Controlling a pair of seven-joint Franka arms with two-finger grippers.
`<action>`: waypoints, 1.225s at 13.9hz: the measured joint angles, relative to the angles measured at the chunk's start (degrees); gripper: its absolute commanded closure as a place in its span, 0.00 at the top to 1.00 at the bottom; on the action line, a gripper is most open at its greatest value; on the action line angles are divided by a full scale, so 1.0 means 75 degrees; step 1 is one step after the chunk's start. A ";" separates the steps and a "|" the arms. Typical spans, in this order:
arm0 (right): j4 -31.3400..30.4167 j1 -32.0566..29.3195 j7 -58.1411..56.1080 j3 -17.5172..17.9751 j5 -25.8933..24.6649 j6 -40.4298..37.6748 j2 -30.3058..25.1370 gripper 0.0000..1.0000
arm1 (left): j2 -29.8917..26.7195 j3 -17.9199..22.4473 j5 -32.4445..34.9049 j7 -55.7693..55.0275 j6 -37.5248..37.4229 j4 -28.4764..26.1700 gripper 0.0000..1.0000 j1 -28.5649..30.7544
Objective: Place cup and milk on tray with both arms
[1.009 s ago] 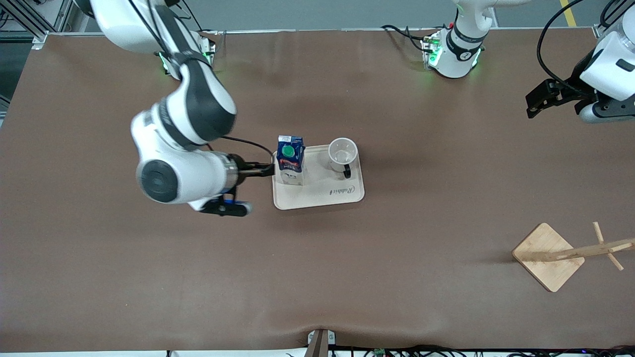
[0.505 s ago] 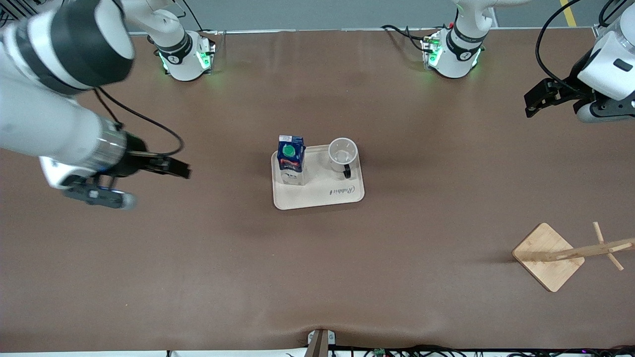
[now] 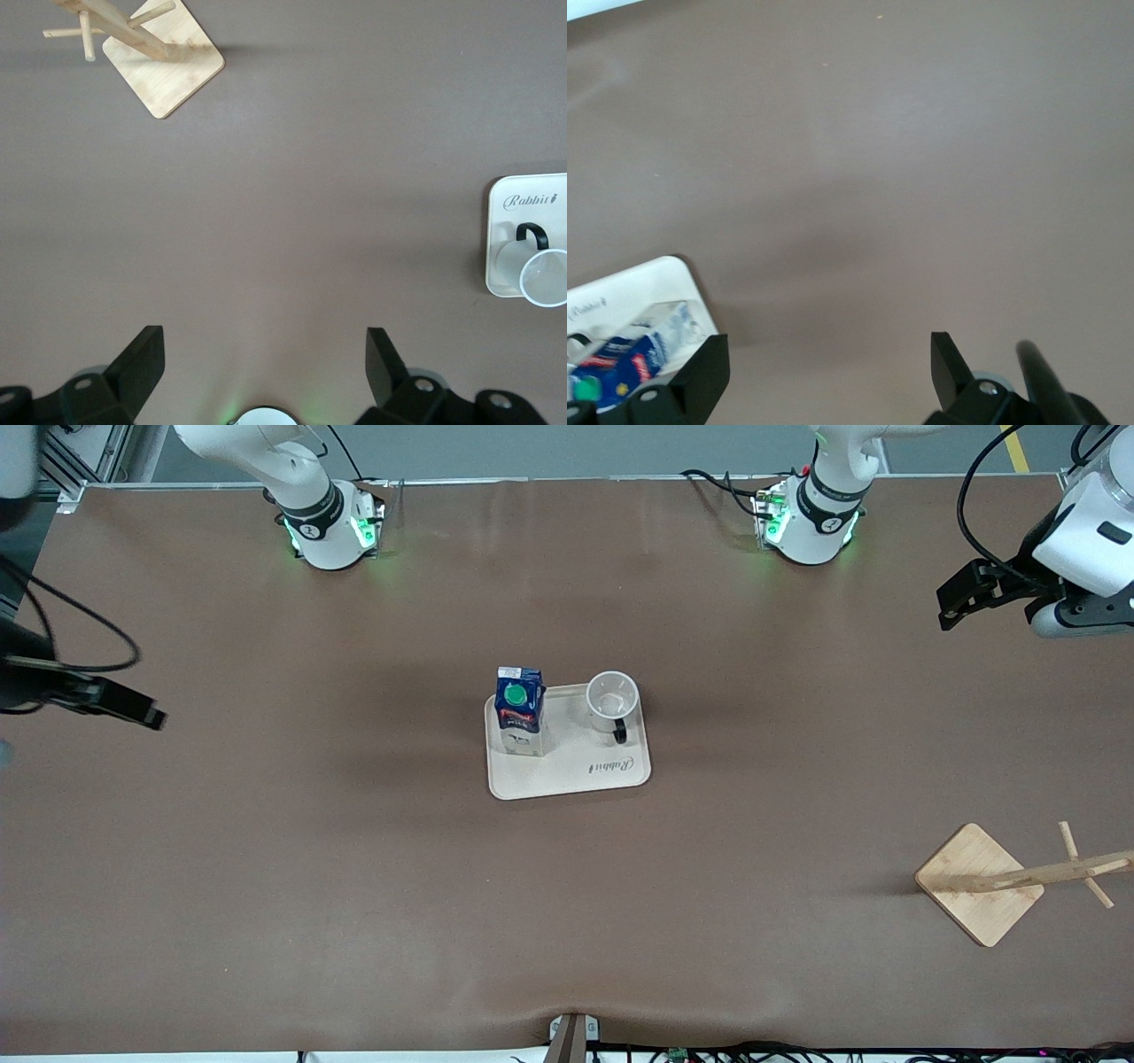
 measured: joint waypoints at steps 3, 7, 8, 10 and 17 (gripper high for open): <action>-0.0110 -0.0246 -0.0255 -0.0005 0.0000 -0.0149 -0.0149 1.00 | -0.0020 0.0000 0.0000 0.0000 -0.0002 -0.0013 1.00 0.0003; -0.0124 -0.0285 -0.0254 -0.0004 -0.0001 -0.0451 -0.0226 1.00 | -0.0021 0.0003 0.0000 0.0000 -0.0002 -0.0016 1.00 0.0010; -0.0174 -0.0295 -0.0254 -0.0005 -0.0001 -0.0459 -0.0262 1.00 | -0.0022 0.0004 0.0000 0.0000 -0.0002 -0.0015 1.00 0.0016; -0.0396 -0.0302 -0.0254 -0.0006 -0.0005 -0.0416 -0.0425 1.00 | -0.0022 0.0011 0.0000 0.0000 -0.0002 -0.0015 1.00 0.0020; -0.1375 -0.2998 -0.2455 0.1864 -0.0096 0.0140 -0.1072 1.00 | -0.0023 0.0018 0.0000 0.0000 -0.0002 -0.0014 1.00 0.0023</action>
